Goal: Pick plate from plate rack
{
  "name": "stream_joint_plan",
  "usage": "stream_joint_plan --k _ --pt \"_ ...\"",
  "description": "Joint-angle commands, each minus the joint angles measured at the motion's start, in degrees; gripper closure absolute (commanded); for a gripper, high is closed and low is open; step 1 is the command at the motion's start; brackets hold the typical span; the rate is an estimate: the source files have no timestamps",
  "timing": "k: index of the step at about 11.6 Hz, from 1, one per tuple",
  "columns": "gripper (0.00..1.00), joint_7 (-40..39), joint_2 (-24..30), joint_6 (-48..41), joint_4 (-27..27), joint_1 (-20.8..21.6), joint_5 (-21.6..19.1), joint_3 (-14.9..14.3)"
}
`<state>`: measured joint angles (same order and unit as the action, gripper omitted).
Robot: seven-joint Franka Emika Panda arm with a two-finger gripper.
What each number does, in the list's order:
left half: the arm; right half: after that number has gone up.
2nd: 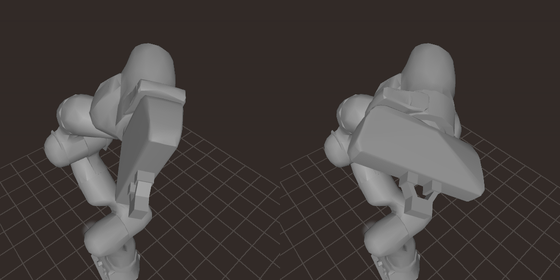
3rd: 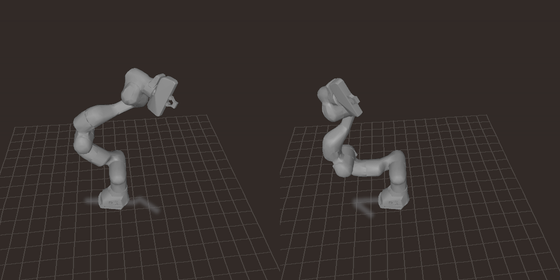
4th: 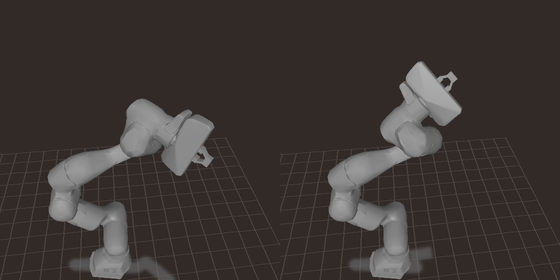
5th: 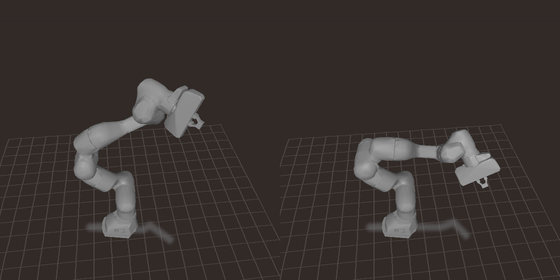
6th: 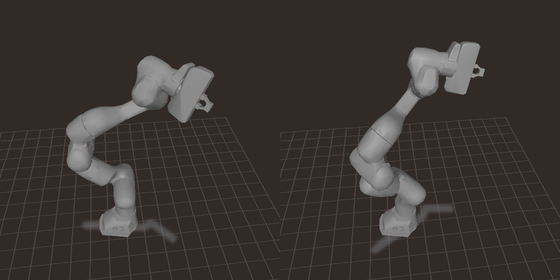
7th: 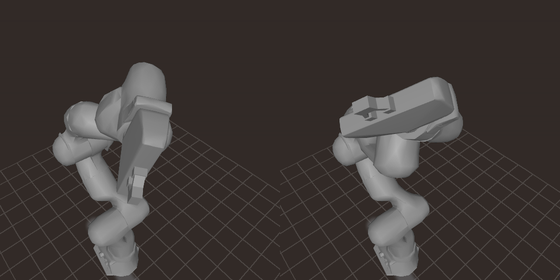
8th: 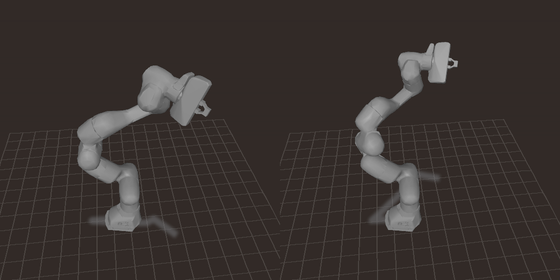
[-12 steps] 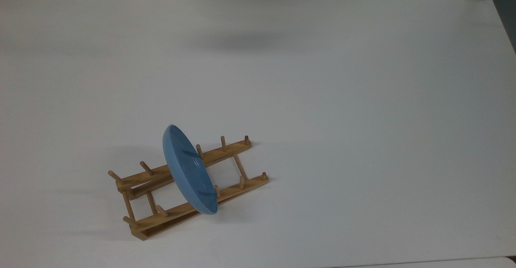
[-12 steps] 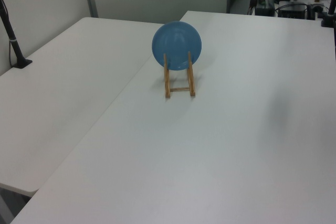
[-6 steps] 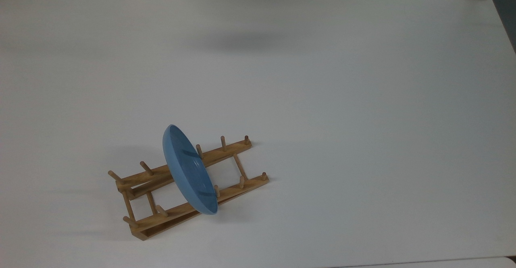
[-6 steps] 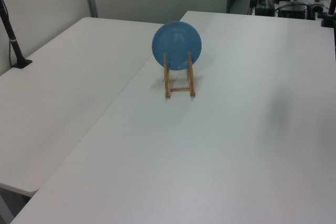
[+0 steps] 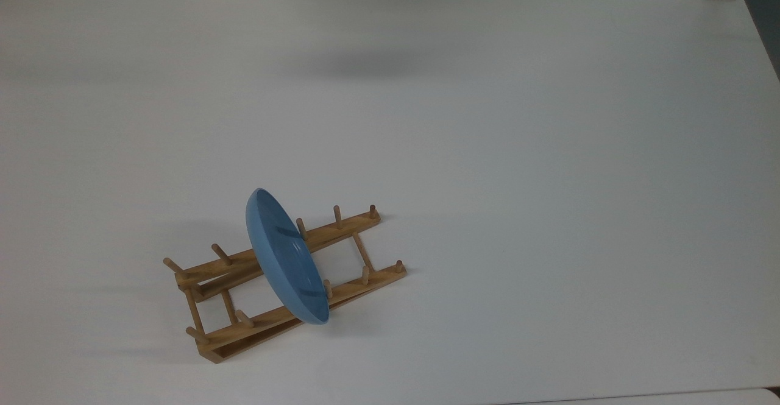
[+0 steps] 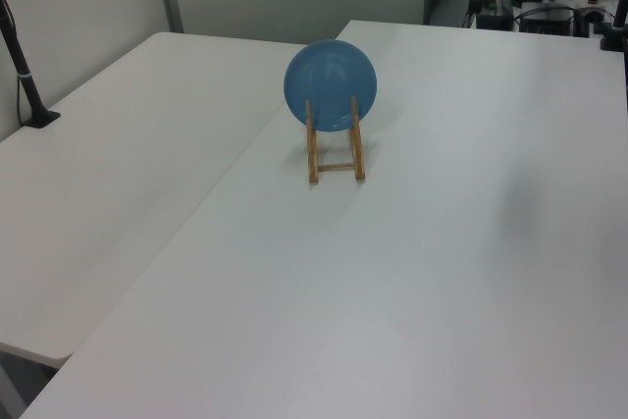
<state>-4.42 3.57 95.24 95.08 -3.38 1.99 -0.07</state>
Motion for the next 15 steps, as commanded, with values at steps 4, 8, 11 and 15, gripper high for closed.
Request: stream_joint_plan --k 4,8,11,15 --pt "0.0 -4.8 -2.3 17.0 0.8 0.1 0.6 -0.6" --pt "0.0 2.5 -8.6 36.9 0.8 0.7 2.0 -0.6" --pt "0.0 13.8 -13.5 46.7 0.8 2.7 9.8 -0.6" --pt "0.04 34.1 -19.9 54.9 0.8 3.9 28.4 -0.5"
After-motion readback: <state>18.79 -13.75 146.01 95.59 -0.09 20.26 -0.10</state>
